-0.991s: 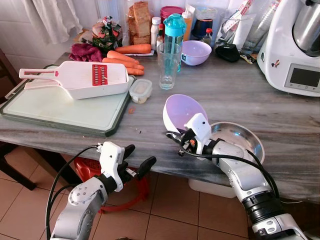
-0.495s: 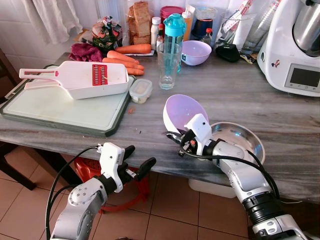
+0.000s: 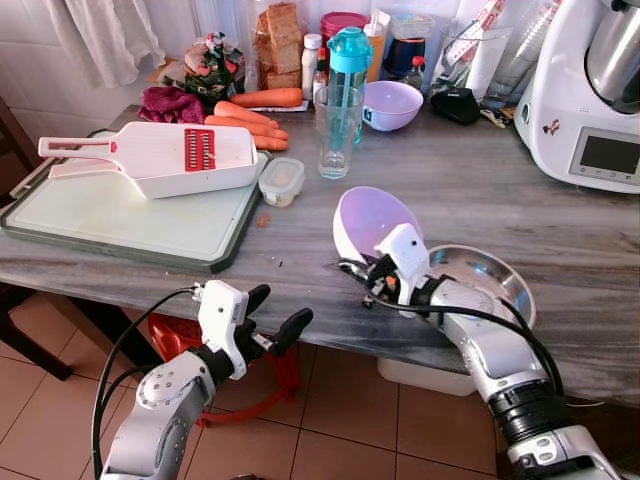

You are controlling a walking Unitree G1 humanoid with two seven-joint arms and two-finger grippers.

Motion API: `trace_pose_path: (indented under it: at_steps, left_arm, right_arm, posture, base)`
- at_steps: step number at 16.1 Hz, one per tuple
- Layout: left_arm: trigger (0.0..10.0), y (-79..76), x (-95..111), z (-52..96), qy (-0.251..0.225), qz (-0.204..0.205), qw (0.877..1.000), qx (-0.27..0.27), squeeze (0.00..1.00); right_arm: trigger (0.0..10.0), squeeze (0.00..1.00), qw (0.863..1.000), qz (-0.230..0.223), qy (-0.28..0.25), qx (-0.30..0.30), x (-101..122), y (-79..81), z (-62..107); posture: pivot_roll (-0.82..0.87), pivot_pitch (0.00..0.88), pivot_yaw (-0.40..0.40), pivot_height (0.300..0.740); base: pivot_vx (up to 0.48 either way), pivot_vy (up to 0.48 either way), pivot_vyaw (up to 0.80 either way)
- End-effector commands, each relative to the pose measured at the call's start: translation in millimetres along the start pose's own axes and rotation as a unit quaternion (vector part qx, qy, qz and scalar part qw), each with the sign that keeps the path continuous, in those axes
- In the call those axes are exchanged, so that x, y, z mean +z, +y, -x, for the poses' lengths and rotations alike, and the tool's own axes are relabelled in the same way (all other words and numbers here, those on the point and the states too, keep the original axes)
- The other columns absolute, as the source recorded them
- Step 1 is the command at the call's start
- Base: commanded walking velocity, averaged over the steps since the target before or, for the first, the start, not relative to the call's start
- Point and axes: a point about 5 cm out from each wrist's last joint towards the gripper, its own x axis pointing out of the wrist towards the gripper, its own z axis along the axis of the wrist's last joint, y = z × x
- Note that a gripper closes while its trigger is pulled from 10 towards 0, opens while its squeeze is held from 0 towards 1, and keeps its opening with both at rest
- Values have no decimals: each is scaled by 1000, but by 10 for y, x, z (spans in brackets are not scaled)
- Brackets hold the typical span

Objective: Setting the table

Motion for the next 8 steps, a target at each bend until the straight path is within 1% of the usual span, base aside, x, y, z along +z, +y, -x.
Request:
trace_pose_path:
  at_steps: [1,2,3,4,6,7,8]
  left_arm:
    - [10000,-11,138,-33,-28,-8,1000,0,0]
    - [10000,-10,216,-63,-46,-10,999,6,0]
    - [10000,0,246,-74,-52,-15,998,11,0]
    - [10000,11,261,-76,-56,-20,998,17,0]
    - [10000,70,321,-85,-77,-41,995,54,0]
    - [10000,94,338,-87,-82,-47,993,66,0]
    - [10000,130,357,-89,-87,-54,991,85,0]
  right_arm:
    - [10000,1000,1000,14,-7,-25,39,-87,28]
    - [10000,1000,999,10,-29,-29,114,-115,30]
    - [10000,1000,999,22,-28,-21,124,-105,37]
    - [10000,1000,999,31,-28,-28,128,-110,43]
    - [10000,1000,997,41,-47,-40,176,-130,76]
    - [10000,847,997,45,-49,-45,187,-136,86]
    - [10000,0,996,54,-54,-54,200,-143,106]
  posture:
    - [69,77,5,740]
    - [68,74,3,740]
    - [68,74,3,740]
    - [68,74,3,740]
    - [64,64,-2,740]
    - [64,64,-2,740]
    - [62,59,-2,740]
  base:
    - [0,0,0]
    - [0,0,0]
    - [0,0,0]
    - [0,0,0]
    - [0,0,0]
    - [0,0,0]
    - [0,0,0]
